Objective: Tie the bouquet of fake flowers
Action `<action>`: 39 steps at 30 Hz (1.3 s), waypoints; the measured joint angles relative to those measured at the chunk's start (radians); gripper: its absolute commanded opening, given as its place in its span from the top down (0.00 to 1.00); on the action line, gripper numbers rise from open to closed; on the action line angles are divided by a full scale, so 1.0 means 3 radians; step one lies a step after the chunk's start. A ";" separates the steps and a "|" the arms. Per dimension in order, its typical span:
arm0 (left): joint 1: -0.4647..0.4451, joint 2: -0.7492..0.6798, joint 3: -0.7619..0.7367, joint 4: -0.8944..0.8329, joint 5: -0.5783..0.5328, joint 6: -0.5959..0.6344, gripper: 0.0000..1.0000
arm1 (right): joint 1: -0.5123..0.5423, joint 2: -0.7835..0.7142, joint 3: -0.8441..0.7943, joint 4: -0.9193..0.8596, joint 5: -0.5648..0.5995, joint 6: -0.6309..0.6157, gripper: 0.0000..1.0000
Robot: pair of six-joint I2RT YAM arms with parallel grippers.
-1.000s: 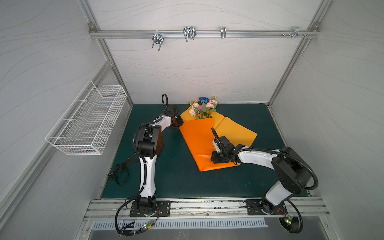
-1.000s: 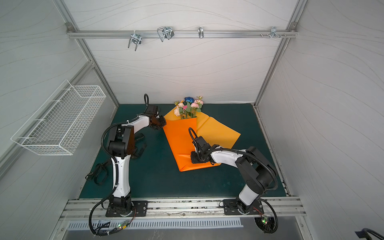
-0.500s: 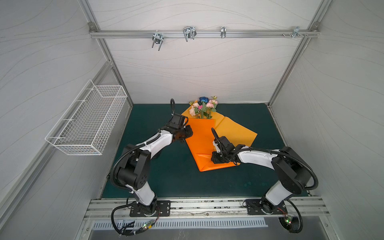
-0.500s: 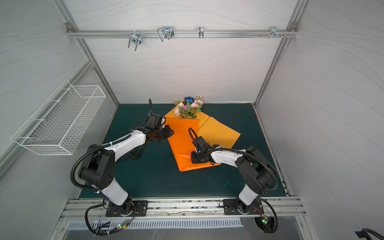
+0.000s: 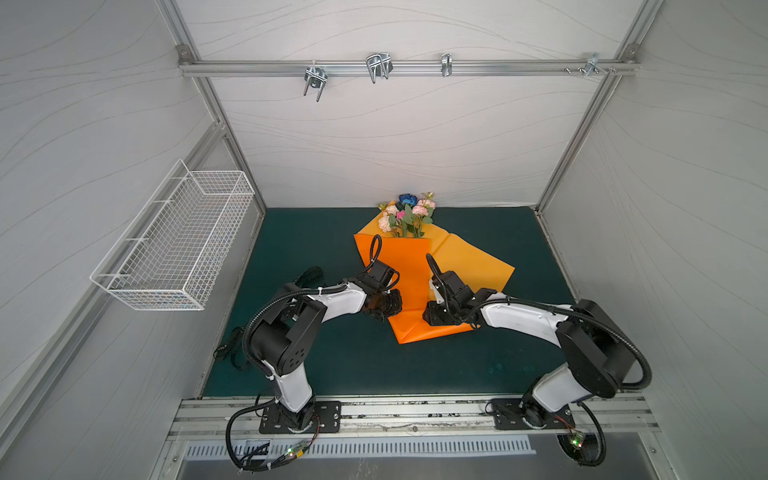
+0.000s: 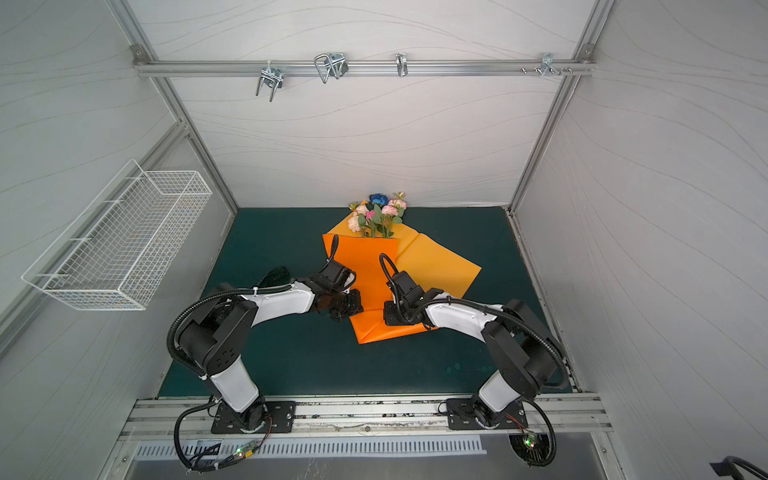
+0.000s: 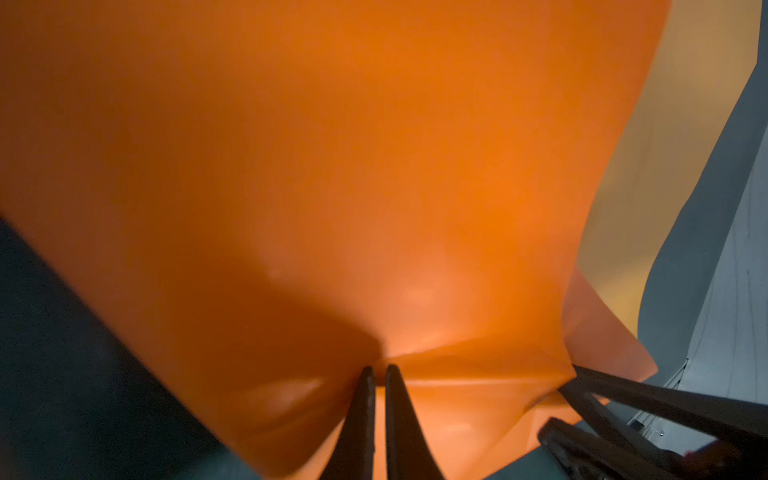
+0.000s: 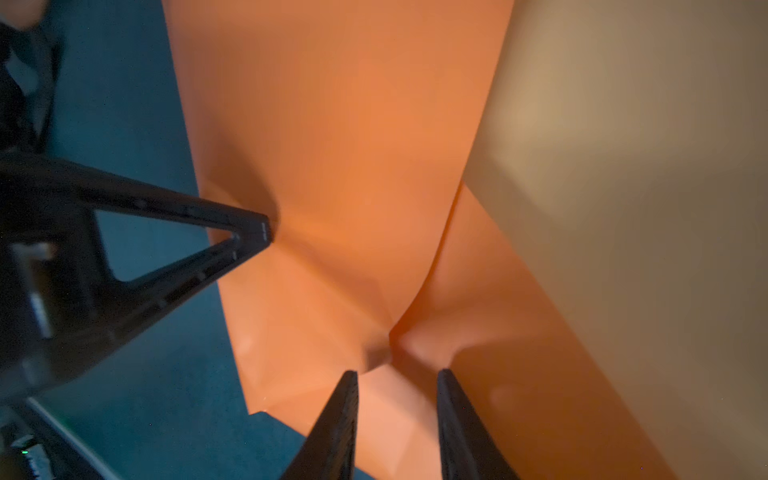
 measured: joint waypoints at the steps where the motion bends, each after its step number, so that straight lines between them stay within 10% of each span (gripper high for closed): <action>1: 0.0000 0.0000 0.0000 0.0000 0.0000 0.0001 0.90 | -0.0050 -0.0037 0.0003 -0.0009 -0.0003 0.0003 0.53; 11: -0.0011 0.0000 0.0000 0.0005 -0.0003 0.0010 0.90 | -0.0801 0.0084 0.0371 0.0149 -0.0430 0.0023 0.48; 26: -0.0011 0.0000 -0.0008 0.0024 0.0000 0.0011 0.91 | -0.1258 0.1596 0.1548 0.0617 -0.1015 -0.0184 0.51; 39: -0.0011 0.0000 -0.0008 0.0023 0.0010 0.0014 0.91 | -0.1329 0.1958 0.1963 0.0819 -0.1289 -0.0201 1.00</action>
